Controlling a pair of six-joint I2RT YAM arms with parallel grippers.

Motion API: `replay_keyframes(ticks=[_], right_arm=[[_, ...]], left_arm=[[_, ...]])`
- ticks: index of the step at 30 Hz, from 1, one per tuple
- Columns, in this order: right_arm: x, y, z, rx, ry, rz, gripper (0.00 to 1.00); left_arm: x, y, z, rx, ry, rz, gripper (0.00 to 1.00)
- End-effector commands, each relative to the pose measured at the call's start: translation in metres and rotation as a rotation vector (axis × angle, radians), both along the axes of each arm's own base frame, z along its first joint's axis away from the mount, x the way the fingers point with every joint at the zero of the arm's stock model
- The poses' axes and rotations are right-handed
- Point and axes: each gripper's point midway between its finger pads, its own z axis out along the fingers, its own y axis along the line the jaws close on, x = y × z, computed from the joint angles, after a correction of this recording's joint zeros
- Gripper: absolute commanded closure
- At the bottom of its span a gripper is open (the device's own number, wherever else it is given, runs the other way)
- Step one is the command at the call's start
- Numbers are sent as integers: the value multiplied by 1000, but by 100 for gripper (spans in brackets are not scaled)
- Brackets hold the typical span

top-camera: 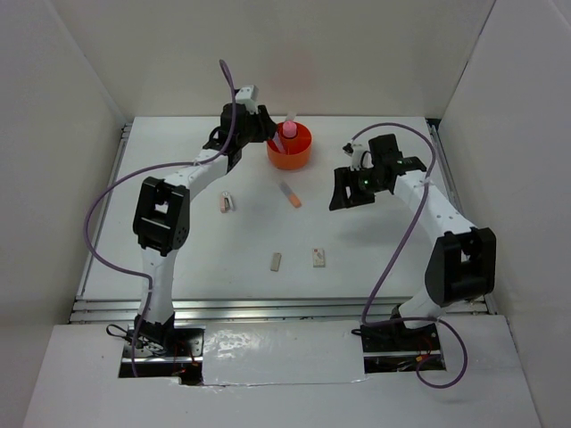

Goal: Sort the stationery into containers
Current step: Place the stationery into the container, then grab a piece of stationery with the right arm

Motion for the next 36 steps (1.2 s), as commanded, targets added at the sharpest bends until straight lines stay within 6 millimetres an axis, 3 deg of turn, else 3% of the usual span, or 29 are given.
replay_keyframes(ticks=[1,3,7,10,11,12,13,14,17,18,19,20,23,24,25,26,28,29,30,32,34,35,36], right_arm=[[22,11,12,-8,-84,8,31],[29,13,8,-25,-94,-10,31],[51,25,8,-50,-163,-18,32],[66,37,3,-65,-168,-45,34],[68,47,2,-72,-177,-25,34],[73,51,-10,-102,-166,-25,34],[76,65,-7,-111,-189,6,35],[80,68,-21,-149,-176,8,35],[90,90,-28,-189,-204,36,36],[94,93,-45,-221,-178,38,36],[102,98,-41,-227,-196,34,37],[103,104,-55,-248,-178,45,37],[119,113,-55,-265,-204,30,37],[125,121,-60,-271,-205,33,37],[129,123,-62,-286,-208,28,37],[131,124,-77,-308,-186,33,38],[138,132,-76,-326,-201,39,38],[140,132,-89,-347,-179,41,38],[147,138,-81,-341,-203,36,38],[152,140,-92,-377,-200,27,38],[164,144,-86,-397,-242,39,38],[164,143,-99,-425,-220,46,38],[170,145,-93,-421,-236,43,39]], left_arm=[[10,3,36,-32,-82,1,44],[8,7,48,-48,-99,-1,34],[4,19,87,-59,-152,-7,29],[-3,41,120,-59,-196,7,28],[-10,52,139,-61,-220,3,28],[-15,58,140,-49,-216,6,28],[-23,70,154,-44,-231,12,28],[-29,76,142,-23,-206,10,28],[-51,97,153,-3,-215,10,28],[-58,102,139,6,-184,9,28],[-62,111,137,10,-174,19,28],[-74,115,131,13,-159,10,28],[-91,127,130,15,-153,14,27],[-96,130,121,19,-134,15,27],[-97,135,121,20,-130,24,27],[-101,137,121,15,-126,25,26],[-104,141,124,11,-127,21,26],[-107,142,126,11,-131,21,26],[-108,143,128,7,-133,21,25],[-111,144,128,0,-131,18,25],[-113,145,130,-5,-133,16,25],[-114,146,129,-6,-131,16,25],[-115,148,129,-9,-131,19,25]])
